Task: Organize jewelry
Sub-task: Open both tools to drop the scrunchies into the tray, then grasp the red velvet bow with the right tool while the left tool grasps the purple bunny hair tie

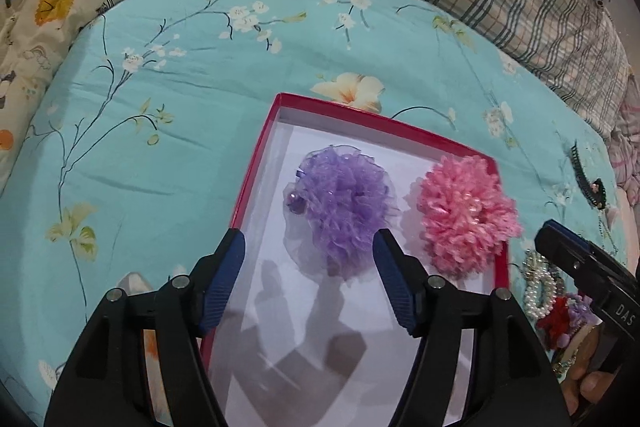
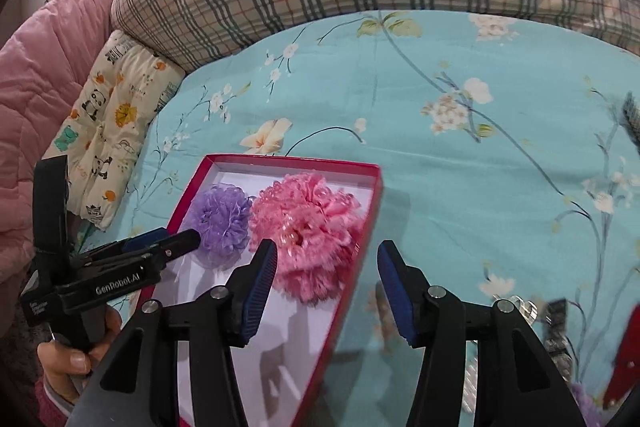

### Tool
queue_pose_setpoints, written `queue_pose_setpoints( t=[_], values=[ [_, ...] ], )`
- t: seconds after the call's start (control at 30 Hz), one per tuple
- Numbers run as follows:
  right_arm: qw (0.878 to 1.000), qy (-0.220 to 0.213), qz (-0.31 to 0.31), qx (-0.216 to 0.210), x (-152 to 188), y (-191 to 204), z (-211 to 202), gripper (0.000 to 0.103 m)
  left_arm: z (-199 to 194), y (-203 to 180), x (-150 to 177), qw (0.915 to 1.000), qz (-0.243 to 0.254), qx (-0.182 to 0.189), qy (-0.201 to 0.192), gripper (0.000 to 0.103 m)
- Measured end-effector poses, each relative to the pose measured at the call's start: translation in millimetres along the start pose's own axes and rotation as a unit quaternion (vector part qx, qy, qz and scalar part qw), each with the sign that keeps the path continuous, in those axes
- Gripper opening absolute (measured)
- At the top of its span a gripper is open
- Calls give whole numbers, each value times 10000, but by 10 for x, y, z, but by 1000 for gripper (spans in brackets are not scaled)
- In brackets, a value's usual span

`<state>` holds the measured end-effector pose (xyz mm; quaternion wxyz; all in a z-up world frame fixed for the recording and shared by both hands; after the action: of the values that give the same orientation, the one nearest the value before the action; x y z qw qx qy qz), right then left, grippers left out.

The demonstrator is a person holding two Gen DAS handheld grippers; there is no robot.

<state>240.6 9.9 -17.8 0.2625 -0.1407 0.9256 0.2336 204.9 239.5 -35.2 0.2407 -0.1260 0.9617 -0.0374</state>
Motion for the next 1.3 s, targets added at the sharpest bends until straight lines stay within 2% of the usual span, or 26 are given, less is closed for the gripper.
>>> queue_pose_setpoints(
  t=[0.2, 0.3, 0.63, 0.7, 1.1, 1.3],
  values=[
    [9998, -193, 94, 46, 173, -157, -391, 54, -228, -189, 128, 9996, 81, 251, -98, 67],
    [9995, -260, 168, 114, 264, -265, -572, 54, -313, -348, 213, 9991, 200, 357, -120, 73],
    [9960, -527, 557, 466, 567, -777, -1173, 55, -467, -931, 553, 9944, 637, 844, 29, 74],
    [9948, -575, 641, 540, 603, -870, -1264, 55, -488, -1054, 627, 9927, 710, 972, 72, 74],
    [9877, -700, 1026, 945, 909, -1418, -1665, 57, -567, -1631, 883, 9856, 1167, 1210, 163, 74],
    [9846, -653, 1144, 1152, 1059, -1665, -1791, 58, -569, -1941, 949, 9783, 1517, 1397, 210, 74]
  ],
)
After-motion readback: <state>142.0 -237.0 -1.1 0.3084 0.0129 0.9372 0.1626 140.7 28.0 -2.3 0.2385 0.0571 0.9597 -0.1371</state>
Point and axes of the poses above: each gripper's, at about its wrist camera, not at the fingertips, and z roughly the way its jaws point, y to its left, x to its underside, the point moved 1 cm from there along z, roughly the way its jaws point, and after that the axes turned 2 degrees about y, right-handed, at the moved point
